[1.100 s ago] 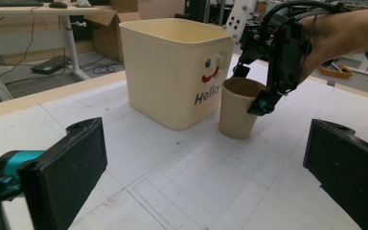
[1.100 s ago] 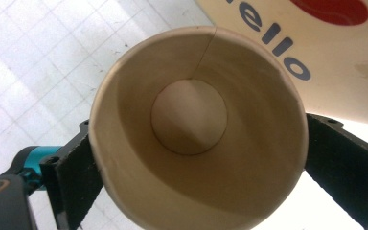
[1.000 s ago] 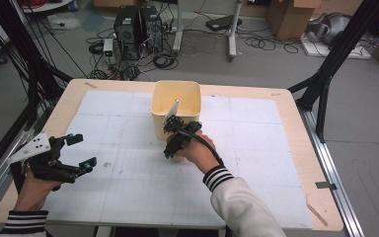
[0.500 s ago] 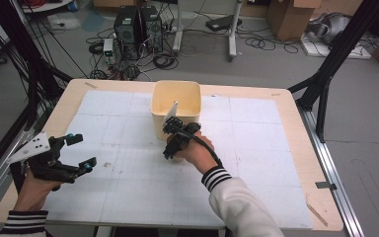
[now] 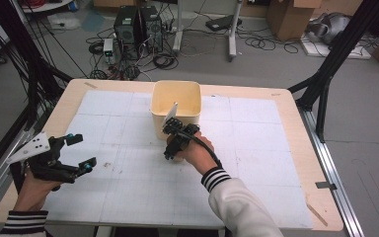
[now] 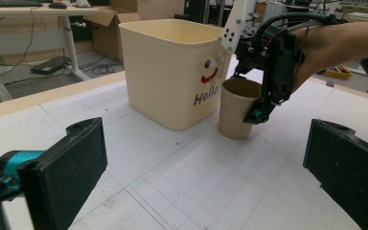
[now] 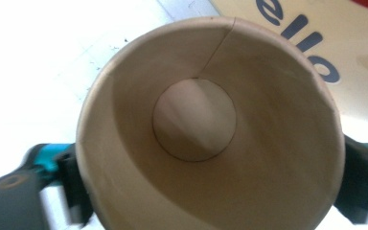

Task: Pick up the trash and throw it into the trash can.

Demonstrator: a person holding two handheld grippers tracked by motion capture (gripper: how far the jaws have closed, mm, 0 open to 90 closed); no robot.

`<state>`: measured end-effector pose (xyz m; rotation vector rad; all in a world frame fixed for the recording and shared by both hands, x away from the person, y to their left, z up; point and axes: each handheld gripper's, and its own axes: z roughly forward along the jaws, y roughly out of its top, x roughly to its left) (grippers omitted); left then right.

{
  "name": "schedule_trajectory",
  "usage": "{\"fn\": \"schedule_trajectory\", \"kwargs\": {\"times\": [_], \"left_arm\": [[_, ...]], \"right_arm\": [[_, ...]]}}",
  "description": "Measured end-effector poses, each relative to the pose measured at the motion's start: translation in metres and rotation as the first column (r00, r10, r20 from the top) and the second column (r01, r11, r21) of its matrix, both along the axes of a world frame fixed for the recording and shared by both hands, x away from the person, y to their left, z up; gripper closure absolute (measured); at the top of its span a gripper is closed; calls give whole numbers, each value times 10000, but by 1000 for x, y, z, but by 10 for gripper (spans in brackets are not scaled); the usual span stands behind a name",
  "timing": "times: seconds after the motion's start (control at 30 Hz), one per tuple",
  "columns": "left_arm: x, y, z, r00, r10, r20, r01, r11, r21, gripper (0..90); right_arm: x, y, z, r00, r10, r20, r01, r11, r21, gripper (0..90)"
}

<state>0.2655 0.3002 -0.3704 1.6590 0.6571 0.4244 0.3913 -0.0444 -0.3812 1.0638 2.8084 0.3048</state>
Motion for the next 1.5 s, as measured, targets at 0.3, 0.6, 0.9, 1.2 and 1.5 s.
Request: {"fn": "schedule_trajectory", "kwargs": {"times": [0.3, 0.6, 0.9, 1.2, 1.5], "left_arm": [[0, 0, 0, 10000, -20, 4, 19, 10000, 11, 18], [0, 0, 0, 10000, -30, -12, 30, 10000, 6, 18], [0, 0, 0, 10000, -17, -14, 17, 10000, 3, 18], [0, 0, 0, 10000, -15, -12, 15, 10000, 30, 17], [0, -1, 0, 10000, -21, -32, 21, 10000, 22, 18]], "right_arm": [[0, 0, 0, 10000, 7, -35, -7, 10000, 85, 165], [0, -1, 0, 10000, 11, 4, -11, 10000, 30, 230], [0, -2, 2, 10000, -44, -31, 44, 10000, 65, 264], [0, -2, 3, 10000, -40, -17, 40, 10000, -8, 273], [-2, -6, 8, 10000, 1, -76, -1, 10000, 45, 287]]}}
